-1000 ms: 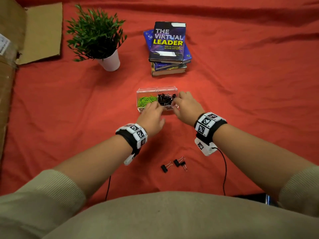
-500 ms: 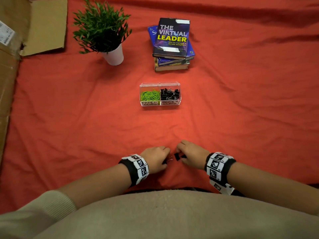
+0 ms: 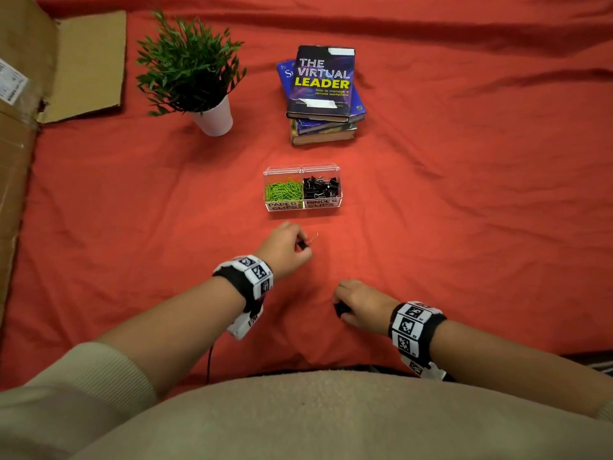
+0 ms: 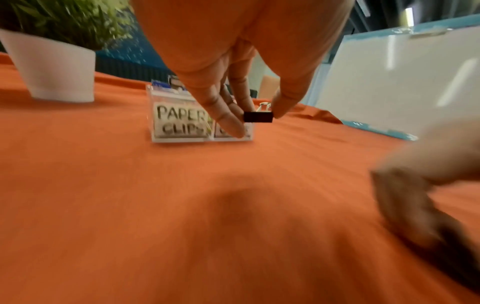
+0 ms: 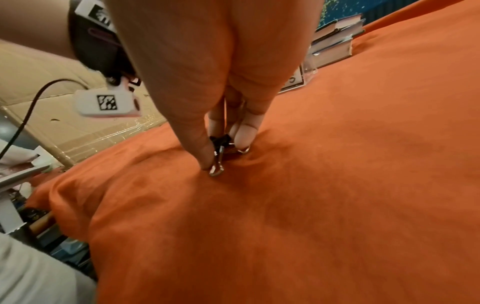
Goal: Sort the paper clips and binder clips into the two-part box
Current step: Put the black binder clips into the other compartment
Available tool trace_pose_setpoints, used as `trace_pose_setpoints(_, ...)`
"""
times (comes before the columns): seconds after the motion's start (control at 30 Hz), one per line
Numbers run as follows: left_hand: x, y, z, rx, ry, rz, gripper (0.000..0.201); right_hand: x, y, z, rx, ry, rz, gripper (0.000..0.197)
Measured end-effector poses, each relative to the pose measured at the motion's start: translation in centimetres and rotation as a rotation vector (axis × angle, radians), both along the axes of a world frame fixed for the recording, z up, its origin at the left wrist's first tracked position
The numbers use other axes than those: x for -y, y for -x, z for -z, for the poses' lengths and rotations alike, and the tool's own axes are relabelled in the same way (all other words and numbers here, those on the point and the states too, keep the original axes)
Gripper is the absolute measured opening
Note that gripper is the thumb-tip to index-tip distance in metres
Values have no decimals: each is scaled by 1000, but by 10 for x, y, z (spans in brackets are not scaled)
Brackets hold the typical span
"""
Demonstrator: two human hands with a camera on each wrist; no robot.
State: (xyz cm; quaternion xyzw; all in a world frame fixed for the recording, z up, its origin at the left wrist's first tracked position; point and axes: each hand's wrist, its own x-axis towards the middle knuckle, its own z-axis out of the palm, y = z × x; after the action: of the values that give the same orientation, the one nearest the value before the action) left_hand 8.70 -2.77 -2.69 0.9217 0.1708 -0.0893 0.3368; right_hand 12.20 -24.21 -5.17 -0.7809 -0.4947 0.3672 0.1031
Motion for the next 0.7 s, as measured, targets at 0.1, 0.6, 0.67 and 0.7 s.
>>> trace_pose_setpoints(0.1,-12,-33,-10,74,-41,-1,19,1,-3,-4,-19,6,25,25)
trace_pose_setpoints(0.6,-22,-110,-3,85,-320,85,21,-49,-121,-46,-192,-396,842,23)
trace_pose_setpoints(0.67,-23,-111,-4,98,-342,74,23,-71,-142,-51,-123,-434,867,24)
trace_pose_setpoints(0.7,-24,-111,-4,100,-339,65,24,-82,-151,-52,-91,-434,866,24)
